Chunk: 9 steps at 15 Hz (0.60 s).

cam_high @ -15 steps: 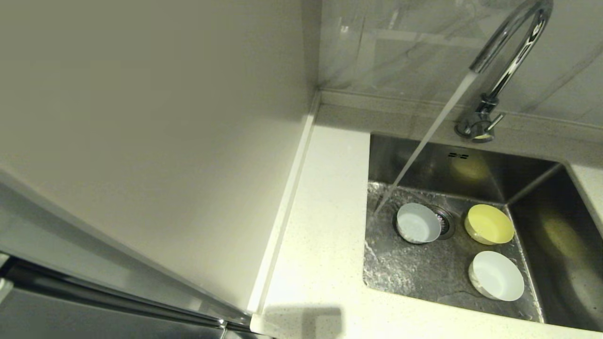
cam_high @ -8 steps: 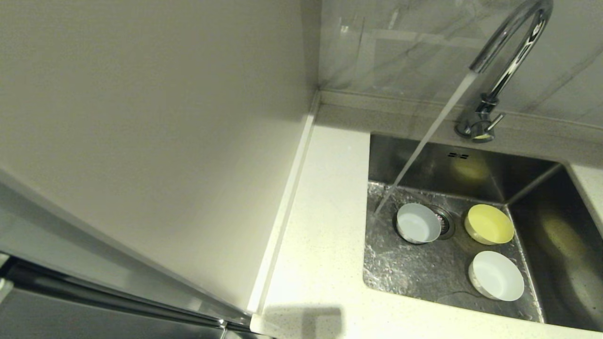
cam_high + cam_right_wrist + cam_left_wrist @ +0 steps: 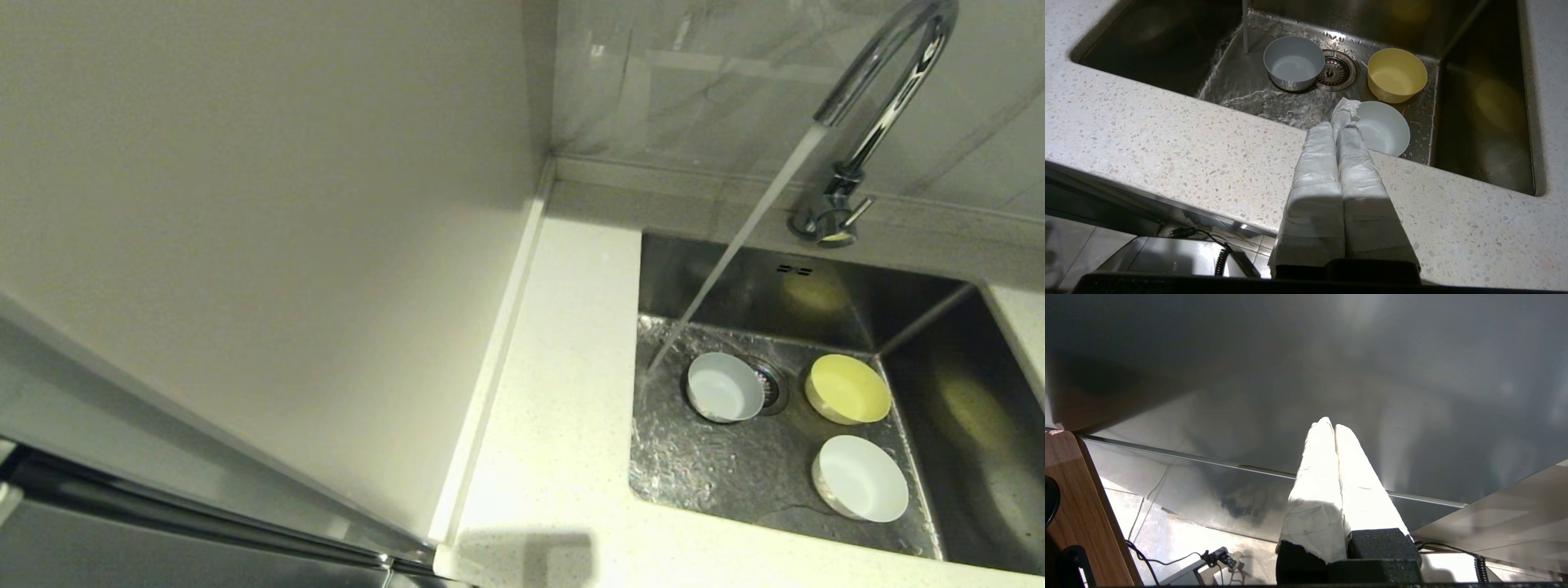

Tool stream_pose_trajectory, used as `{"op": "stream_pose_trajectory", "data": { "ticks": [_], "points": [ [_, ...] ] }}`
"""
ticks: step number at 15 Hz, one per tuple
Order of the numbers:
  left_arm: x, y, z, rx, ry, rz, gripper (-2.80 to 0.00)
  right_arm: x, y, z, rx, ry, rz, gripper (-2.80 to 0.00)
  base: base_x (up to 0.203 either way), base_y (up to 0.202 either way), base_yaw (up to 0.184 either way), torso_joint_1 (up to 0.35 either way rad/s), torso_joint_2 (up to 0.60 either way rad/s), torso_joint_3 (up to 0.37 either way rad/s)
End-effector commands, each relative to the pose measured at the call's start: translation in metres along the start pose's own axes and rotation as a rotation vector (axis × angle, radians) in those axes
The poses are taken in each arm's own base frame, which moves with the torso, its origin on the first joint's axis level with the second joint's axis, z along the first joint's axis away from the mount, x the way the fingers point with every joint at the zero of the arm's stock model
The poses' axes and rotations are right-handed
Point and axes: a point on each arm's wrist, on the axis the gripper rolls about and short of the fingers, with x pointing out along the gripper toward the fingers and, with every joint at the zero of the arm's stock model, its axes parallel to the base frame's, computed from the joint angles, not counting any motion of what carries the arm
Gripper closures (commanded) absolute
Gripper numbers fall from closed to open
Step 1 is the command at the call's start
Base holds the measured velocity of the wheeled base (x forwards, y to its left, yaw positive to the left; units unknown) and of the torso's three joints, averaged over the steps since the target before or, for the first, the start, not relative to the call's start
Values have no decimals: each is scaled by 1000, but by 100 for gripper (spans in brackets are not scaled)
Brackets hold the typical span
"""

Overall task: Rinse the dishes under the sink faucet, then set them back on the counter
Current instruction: Wait for the water to rinse the bowl

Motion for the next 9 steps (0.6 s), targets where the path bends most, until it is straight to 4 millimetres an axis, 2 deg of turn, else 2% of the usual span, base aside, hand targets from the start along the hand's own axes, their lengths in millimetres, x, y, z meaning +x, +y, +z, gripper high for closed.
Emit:
{"op": "stream_pose_trajectory", "data": {
  "ticks": [1,9],
  "points": [
    [0,0,-1,0,3,0,0,0,0,0,-1,1,-1,0,0,0,0,0,0,0],
    [0,0,-1,0,3,0,0,0,0,0,0,1,0,0,0,0,0,0,0,0]
  ]
}}
